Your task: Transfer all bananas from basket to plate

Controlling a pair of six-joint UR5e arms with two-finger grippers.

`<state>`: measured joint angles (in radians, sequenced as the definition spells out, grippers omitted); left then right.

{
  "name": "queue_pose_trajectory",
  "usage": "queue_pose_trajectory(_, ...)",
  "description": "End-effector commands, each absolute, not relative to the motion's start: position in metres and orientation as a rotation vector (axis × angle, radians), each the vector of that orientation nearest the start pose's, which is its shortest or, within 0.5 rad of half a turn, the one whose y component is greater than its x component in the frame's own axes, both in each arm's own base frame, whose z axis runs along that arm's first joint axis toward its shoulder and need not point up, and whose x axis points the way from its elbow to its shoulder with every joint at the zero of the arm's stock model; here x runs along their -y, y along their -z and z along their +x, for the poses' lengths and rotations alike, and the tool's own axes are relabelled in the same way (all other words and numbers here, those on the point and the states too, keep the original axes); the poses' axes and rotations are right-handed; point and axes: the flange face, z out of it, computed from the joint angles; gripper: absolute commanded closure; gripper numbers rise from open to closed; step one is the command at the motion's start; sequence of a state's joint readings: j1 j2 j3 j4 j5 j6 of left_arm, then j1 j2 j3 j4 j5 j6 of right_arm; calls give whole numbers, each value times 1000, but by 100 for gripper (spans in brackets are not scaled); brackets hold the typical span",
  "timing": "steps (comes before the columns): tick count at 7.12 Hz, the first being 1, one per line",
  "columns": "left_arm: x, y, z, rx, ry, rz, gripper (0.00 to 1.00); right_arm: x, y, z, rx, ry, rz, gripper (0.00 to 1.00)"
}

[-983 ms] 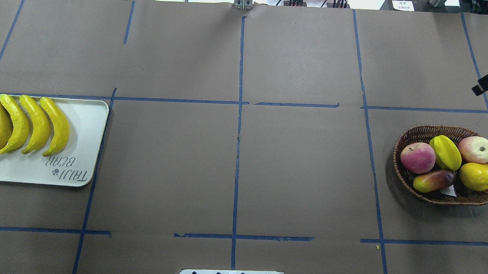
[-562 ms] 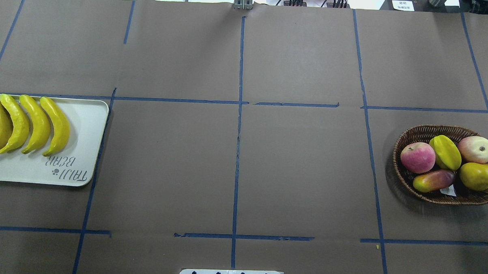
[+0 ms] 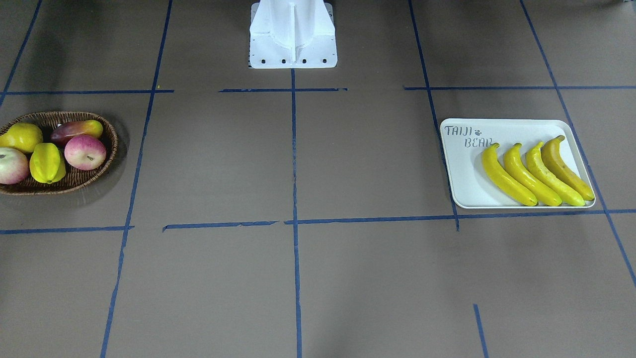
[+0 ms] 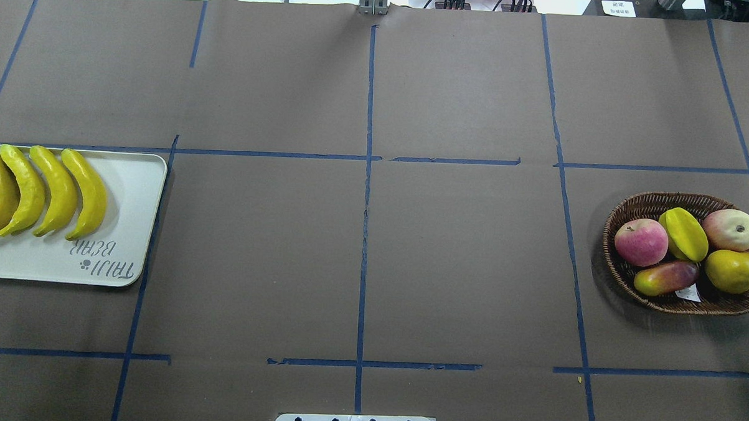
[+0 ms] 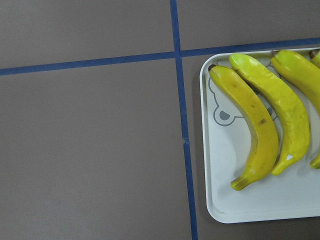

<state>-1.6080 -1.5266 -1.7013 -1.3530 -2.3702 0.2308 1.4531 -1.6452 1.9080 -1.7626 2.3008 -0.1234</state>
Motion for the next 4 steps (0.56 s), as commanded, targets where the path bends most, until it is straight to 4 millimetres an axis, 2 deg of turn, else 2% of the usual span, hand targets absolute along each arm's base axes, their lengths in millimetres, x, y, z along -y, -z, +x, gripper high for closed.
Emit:
queue_pose_trajectory(1,457,-649,-79,-800,-135,-3,0,456,-552,14,732,249,67,1)
queue_pose_trajectory(2,458,-644,-80,-794,-142,10,0,456,-552,14,730,249,67,0)
queue_pose_trajectory(4,465,-647,-78,-765,-142,-1,0,457,-555,13,732,247,60,0)
